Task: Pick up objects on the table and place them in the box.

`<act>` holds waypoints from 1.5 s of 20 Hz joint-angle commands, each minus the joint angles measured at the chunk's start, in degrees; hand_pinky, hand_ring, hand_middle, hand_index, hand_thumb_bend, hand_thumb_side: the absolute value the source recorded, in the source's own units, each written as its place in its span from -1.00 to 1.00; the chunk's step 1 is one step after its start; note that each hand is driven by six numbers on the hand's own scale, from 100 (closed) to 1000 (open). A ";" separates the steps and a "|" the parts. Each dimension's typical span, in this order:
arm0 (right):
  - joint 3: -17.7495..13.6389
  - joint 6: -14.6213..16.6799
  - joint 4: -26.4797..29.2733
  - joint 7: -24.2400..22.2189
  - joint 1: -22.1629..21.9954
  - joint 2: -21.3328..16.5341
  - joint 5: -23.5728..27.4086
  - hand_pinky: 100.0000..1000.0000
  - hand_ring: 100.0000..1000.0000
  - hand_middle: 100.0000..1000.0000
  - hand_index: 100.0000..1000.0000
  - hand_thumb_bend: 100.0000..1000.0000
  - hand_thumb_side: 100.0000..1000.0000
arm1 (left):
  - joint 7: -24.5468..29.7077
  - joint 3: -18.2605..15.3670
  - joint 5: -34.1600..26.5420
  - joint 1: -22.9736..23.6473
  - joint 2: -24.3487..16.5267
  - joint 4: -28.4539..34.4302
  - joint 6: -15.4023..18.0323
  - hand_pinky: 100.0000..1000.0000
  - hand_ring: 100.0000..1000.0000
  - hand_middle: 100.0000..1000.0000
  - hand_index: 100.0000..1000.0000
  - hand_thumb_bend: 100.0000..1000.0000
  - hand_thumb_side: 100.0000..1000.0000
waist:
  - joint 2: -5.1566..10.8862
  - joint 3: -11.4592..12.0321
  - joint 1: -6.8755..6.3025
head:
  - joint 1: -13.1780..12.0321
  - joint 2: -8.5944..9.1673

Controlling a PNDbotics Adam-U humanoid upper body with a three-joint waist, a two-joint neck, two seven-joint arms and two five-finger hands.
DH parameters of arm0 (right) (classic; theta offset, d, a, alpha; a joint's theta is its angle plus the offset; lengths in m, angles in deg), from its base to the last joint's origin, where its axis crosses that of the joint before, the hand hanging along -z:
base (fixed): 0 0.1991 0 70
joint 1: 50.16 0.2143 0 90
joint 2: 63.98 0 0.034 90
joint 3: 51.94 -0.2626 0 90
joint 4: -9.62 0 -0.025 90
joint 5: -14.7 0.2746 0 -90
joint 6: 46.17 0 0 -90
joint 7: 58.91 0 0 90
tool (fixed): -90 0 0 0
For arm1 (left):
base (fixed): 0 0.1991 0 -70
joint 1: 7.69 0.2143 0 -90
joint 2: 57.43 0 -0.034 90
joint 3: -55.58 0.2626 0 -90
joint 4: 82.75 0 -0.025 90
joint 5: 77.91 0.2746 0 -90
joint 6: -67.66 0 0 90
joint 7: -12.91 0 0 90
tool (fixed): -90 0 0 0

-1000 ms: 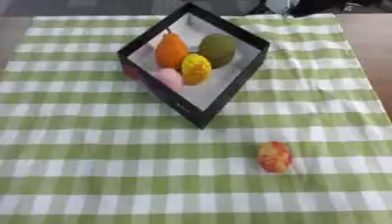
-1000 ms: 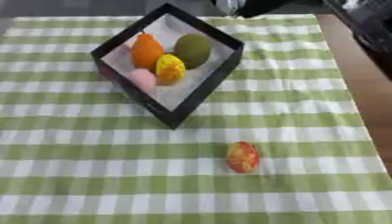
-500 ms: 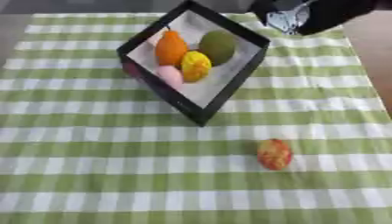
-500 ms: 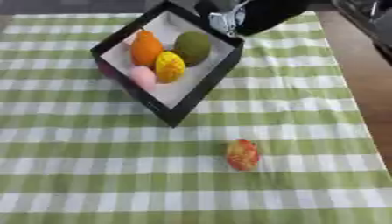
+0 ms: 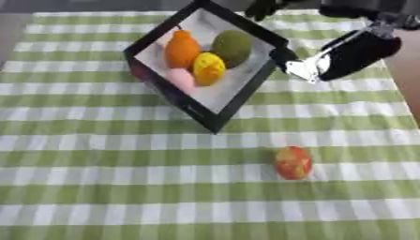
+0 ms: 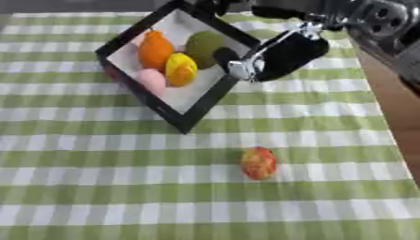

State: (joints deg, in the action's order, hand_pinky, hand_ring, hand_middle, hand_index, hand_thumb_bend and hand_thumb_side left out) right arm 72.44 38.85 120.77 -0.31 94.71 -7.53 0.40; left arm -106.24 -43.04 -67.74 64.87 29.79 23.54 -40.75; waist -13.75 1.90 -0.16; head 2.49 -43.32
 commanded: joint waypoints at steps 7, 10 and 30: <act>0.75 1.20 1.27 -2.64 -2.08 -2.19 0.72 0.71 0.58 0.46 0.75 -1.00 -0.33 | -0.35 -0.32 0.00 -0.10 -2.09 0.67 -0.02 0.52 0.29 0.18 0.49 -0.58 -0.29 | 2.33 -0.51 0.32 | -0.28 -0.78; 1.12 2.02 1.34 -3.23 -3.35 -2.51 0.48 0.71 0.58 0.46 0.74 -1.00 -0.31 | -0.37 -0.30 0.04 -0.03 -2.16 0.66 -0.04 0.52 0.29 0.18 0.49 -0.58 -0.29 | 2.46 -0.74 0.38 | -0.60 -0.80; 0.16 13.63 -0.09 -3.86 -13.66 -7.08 0.86 0.73 0.58 0.44 0.77 -0.88 -0.39 | -0.44 -0.20 0.01 0.09 -2.23 0.56 -0.19 0.52 0.29 0.18 0.49 -0.57 -0.29 | 2.49 -1.52 0.27 | -1.20 -0.80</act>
State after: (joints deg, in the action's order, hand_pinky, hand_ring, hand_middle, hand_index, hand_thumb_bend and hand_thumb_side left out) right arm 73.54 51.46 120.79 -4.19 80.53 -12.61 1.15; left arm -106.49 -43.03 -67.74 65.36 29.33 23.51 -41.00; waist -13.03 0.43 -0.16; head 1.41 -43.82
